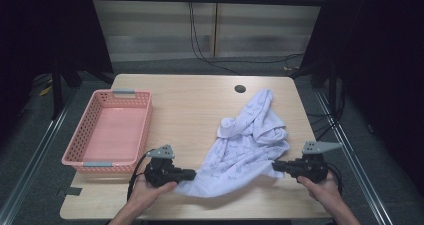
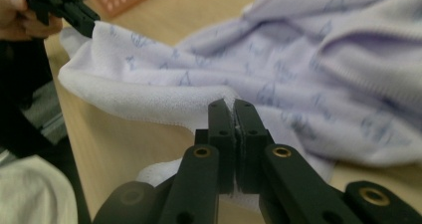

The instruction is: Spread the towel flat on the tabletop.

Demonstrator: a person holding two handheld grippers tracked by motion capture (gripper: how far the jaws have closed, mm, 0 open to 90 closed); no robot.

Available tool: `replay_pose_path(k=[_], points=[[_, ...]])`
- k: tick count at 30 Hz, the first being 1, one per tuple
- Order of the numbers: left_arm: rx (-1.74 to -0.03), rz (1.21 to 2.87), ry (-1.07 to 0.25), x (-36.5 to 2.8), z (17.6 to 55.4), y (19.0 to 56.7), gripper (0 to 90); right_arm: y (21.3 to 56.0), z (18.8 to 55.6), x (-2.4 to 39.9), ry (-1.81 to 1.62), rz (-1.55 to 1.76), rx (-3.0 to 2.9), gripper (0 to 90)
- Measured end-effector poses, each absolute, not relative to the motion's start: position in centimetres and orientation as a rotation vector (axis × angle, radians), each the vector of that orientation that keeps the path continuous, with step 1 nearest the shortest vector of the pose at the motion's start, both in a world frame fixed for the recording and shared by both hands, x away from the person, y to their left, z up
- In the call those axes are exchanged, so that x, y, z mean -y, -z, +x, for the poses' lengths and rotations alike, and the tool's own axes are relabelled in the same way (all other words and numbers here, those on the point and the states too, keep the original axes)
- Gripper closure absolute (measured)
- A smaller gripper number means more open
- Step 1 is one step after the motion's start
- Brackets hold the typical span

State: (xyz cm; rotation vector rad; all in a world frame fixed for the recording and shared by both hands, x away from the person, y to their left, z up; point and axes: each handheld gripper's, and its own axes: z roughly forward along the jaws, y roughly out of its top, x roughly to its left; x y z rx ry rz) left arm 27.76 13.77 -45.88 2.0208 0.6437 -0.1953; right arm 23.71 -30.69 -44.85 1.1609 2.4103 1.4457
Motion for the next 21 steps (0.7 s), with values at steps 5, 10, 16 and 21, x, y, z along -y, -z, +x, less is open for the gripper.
replay_pose_path(k=[5, 10, 16, 21], points=[[-0.667, 1.954, 0.126, -14.2, 30.3, 42.8, 85.9, 41.9, 25.9, 30.5, -1.533, 1.112, -2.304, 87.7], [-0.699, 1.847, 0.067, -15.4, 33.5, 39.2, 86.0, 38.0, 28.7, 30.6, -1.607, 1.076, -2.182, 87.8], [-0.725, 1.765, -0.023, -16.4, 36.7, 34.7, 86.1, 34.3, 32.0, 31.1, -1.616, 1.083, -2.095, 87.9], [-0.712, 1.709, -0.102, -16.5, 38.4, 30.1, 86.1, 30.0, 35.1, 31.0, -1.604, 1.063, -2.022, 88.0]])
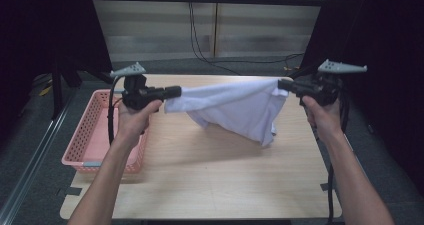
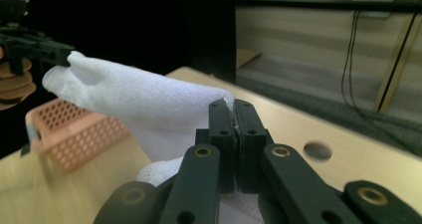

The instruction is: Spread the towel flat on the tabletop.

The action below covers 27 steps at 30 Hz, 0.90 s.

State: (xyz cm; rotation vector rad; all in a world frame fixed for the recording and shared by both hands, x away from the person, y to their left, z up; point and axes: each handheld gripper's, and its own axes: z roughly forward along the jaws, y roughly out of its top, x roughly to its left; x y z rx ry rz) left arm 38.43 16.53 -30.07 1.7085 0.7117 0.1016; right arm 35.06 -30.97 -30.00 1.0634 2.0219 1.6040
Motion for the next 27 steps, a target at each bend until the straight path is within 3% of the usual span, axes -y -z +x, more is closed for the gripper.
replay_pose_path(k=[5, 11, 17, 18, 20, 25, 27], points=[[-0.668, 1.626, -0.178, -17.1, 38.8, 24.1, 86.1, 24.0, 37.2, 30.5, -1.629, 1.015, -1.915, 88.1], [-0.619, 1.625, -0.232, -17.5, 36.7, 21.5, 86.1, 19.8, 35.8, 30.2, -1.694, 0.9, -1.858, 88.1], [-0.634, 1.703, -0.153, -17.4, 34.0, 26.1, 85.9, 23.4, 33.3, 30.3, -1.645, 0.926, -1.965, 88.1], [-0.628, 1.73, -0.131, -17.4, 33.2, 27.3, 85.9, 25.9, 31.2, 30.5, -1.623, 0.932, -2.019, 88.2], [-0.633, 1.77, -0.064, -17.4, 31.2, 30.4, 85.8, 27.8, 29.3, 30.7, -1.597, 0.937, -2.07, 88.1], [-0.634, 1.787, 0.011, -17.7, 27.7, 34.1, 85.5, 32.1, 24.7, 31.0, -1.562, 0.958, -2.167, 88.1], [-0.642, 1.821, 0.052, -17.6, 25.4, 36.2, 85.3, 35.8, 21.0, 31.5, -1.578, 1.008, -2.229, 88.1]])
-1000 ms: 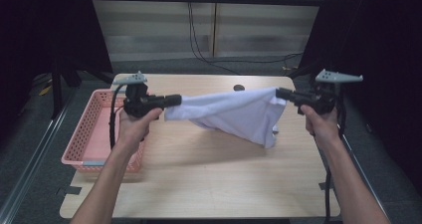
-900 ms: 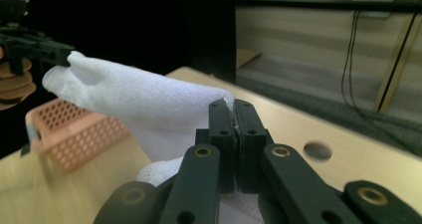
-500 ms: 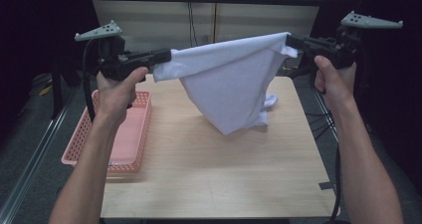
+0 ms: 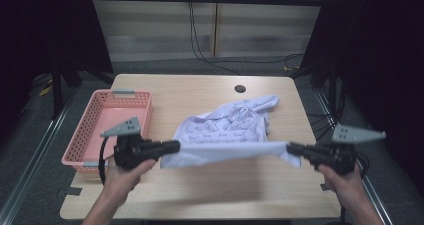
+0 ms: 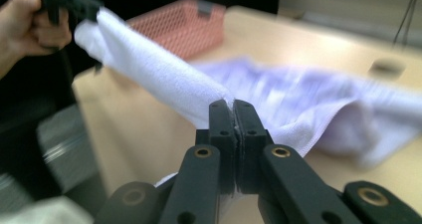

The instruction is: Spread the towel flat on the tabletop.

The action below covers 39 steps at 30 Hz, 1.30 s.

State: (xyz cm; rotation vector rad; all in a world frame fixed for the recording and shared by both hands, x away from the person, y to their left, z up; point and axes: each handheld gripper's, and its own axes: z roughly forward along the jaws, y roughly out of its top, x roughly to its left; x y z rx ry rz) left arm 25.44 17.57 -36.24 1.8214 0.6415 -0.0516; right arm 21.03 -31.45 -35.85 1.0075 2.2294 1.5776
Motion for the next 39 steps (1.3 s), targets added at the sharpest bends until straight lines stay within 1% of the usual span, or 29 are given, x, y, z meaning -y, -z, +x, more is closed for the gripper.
replay_pose_path(k=[1, 2, 3, 4, 5, 6, 7, 8, 9, 10, 11, 12, 14, 16, 18, 21, 23, 25, 28, 29, 31, 35, 36, 38, 39], points=[[-0.646, 1.824, 0.057, -17.5, 24.4, 37.0, 85.3, 36.9, 19.9, 31.4, -1.563, 1.007, -2.255, 88.0], [-0.639, 1.814, 0.028, -17.6, 23.3, 37.5, 85.4, 37.9, 18.8, 31.4, -1.569, 1.021, -2.273, 88.0], [-0.639, 1.814, 0.028, -17.6, 23.3, 37.5, 85.4, 37.9, 18.8, 31.4, -1.569, 1.021, -2.273, 88.0], [-0.613, 1.836, 0.057, -17.7, 21.6, 38.0, 85.4, 38.6, 17.8, 31.3, -1.573, 1.023, -2.293, 88.0], [-0.608, 1.84, 0.078, -17.9, 20.6, 38.3, 85.2, 39.3, 15.8, 30.9, -1.551, 1.025, -2.326, 87.8], [-0.607, 1.832, 0.09, -18.2, 19.6, 38.6, 83.9, 39.5, 14.7, 30.8, -1.551, 1.042, -2.335, 87.4], [-0.606, 1.815, 0.1, -18.5, 18.8, 39.0, 82.2, 39.6, 13.6, 30.6, -1.546, 1.036, -2.331, 84.4], [-0.61, 1.804, 0.11, -18.9, 18.2, 39.4, 79.4, 39.7, 12.7, 30.5, -1.55, 1.023, -2.317, 76.5], [-0.64, 1.797, 0.093, -19.3, 17.8, 39.8, 74.2, 39.9, 12.1, 30.6, -1.545, 1.041, -2.291, 69.4], [-0.659, 1.798, 0.089, -19.6, 17.8, 40.3, 71.8, 40.0, 11.8, 30.8, -1.556, 1.038, -2.273, 66.0], [-0.66, 1.816, 0.114, -19.9, 18.1, 40.8, 71.8, 40.1, 11.7, 31.0, -1.553, 1.035, -2.254, 63.1], [-0.679, 1.834, 0.102, -20.0, 18.4, 41.3, 70.7, 40.3, 11.9, 31.3, -1.546, 1.053, -2.218, 61.3], [-0.708, 1.872, 0.13, -20.0, 19.7, 42.2, 70.5, 40.7, 13.0, 31.5, -1.545, 1.072, -2.21, 61.6], [-0.726, 1.907, 0.114, -19.6, 21.1, 43.1, 69.2, 41.3, 14.4, 31.2, -1.509, 1.056, -2.219, 58.8], [-0.745, 1.912, 0.13, -19.2, 23.0, 44.0, 69.0, 41.9, 16.2, 30.8, -1.46, 1.078, -2.247, 57.4], [-0.758, 1.926, 0.102, -17.9, 25.7, 45.2, 68.6, 42.9, 19.3, 30.1, -1.43, 1.083, -2.286, 56.4], [-0.775, 1.959, 0.118, -16.9, 27.5, 45.9, 68.3, 43.5, 21.1, 29.6, -1.41, 1.067, -2.313, 55.9], [-0.747, 1.991, 0.095, -15.9, 29.0, 46.5, 66.6, 44.4, 23.0, 29.1, -1.375, 1.088, -2.336, 53.5], [-0.772, 1.96, 0.103, -14.9, 30.9, 47.5, 66.5, 45.8, 25.4, 28.2, -1.33, 1.104, -2.371, 51.8], [-0.762, 1.977, 0.098, -14.6, 31.4, 47.8, 66.3, 46.2, 26.1, 27.9, -1.315, 1.102, -2.388, 51.2], [-0.772, 2.032, 0.051, -14.0, 32.3, 48.5, 64.8, 47.1, 27.3, 27.2, -1.246, 1.091, -2.411, 49.9], [-0.785, 2.068, 0.062, -13.2, 33.5, 49.7, 64.2, 48.7, 29.3, 26.3, -1.165, 1.098, -2.428, 50.5], [-0.774, 2.09, 0.07, -13.1, 33.5, 50.0, 66.2, 49.0, 29.7, 26.1, -1.136, 1.091, -2.42, 50.9], [-0.742, 2.149, 0.013, -12.8, 32.9, 50.5, 68.0, 49.5, 30.3, 25.9, -1.112, 1.111, -2.405, 54.1], [-0.741, 2.149, 0.021, -12.8, 32.7, 50.5, 69.8, 49.8, 30.4, 25.8, -1.096, 1.107, -2.422, 57.4]])
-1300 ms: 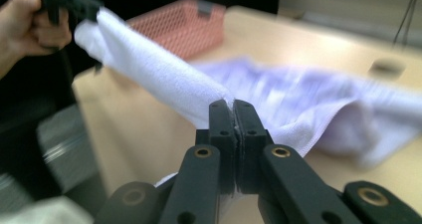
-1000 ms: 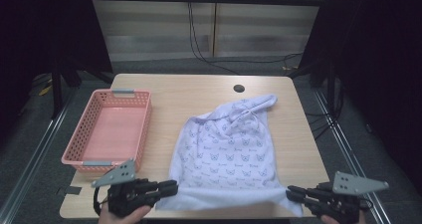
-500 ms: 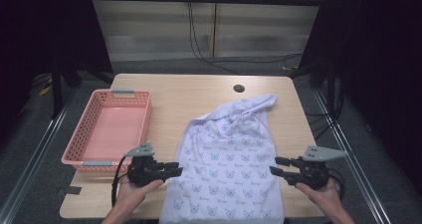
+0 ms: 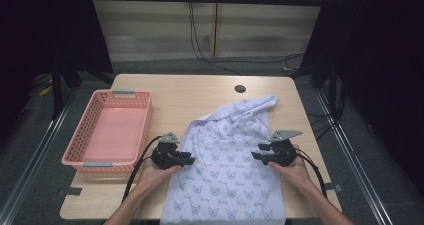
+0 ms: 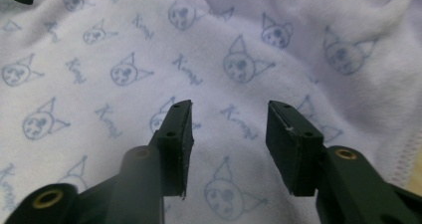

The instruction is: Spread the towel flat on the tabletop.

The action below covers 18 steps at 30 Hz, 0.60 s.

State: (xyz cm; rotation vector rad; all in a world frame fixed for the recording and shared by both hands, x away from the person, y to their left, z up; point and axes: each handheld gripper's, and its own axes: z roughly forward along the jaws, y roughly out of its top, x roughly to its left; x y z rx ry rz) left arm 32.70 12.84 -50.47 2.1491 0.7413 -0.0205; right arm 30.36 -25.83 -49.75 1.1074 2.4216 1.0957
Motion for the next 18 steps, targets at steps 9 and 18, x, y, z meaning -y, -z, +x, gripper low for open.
replay_pose_path(k=[9, 18], points=[[-0.721, 2.202, 0.036, -13.9, 29.6, 50.2, 87.3, 50.0, 27.3, 26.5, -1.066, 1.117, -2.493, 87.8], [-0.643, 2.247, 0.176, -13.9, 24.4, 49.8, 86.6, 49.3, 21.9, 27.7, -1.071, 1.065, -2.662, 87.9]])
